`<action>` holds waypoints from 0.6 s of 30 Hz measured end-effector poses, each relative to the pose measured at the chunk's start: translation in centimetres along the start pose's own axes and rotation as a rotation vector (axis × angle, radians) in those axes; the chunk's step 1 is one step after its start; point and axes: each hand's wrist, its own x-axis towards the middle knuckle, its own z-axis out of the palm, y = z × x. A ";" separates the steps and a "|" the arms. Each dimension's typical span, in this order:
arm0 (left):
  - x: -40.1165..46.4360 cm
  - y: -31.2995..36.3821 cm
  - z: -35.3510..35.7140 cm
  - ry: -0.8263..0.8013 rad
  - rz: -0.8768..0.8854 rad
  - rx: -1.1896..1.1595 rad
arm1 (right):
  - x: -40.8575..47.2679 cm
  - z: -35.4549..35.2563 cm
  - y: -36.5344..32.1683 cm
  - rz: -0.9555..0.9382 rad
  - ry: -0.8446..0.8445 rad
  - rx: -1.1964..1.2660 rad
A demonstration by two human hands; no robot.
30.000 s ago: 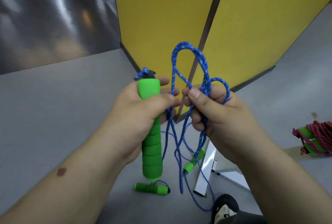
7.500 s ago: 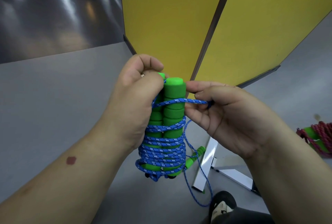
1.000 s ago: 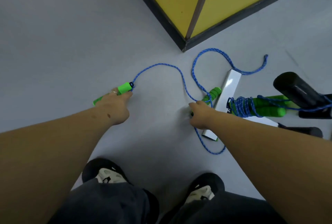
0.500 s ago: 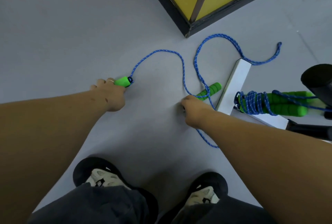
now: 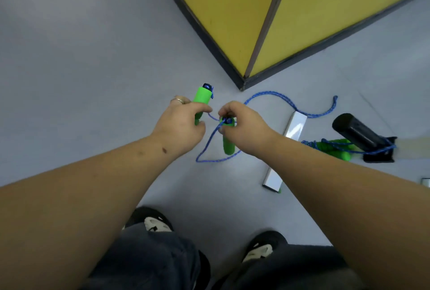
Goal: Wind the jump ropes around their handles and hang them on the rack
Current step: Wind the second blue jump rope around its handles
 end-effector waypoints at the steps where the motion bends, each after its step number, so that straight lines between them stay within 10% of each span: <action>1: -0.8 1.0 -1.4 0.027 0.010 -0.017 | -0.7 -1.1 -1.5 -0.027 0.018 0.004; 18: -16.6 16.4 -15.3 0.115 0.286 -0.439 | -16.6 -12.7 -18.1 -0.163 0.361 0.323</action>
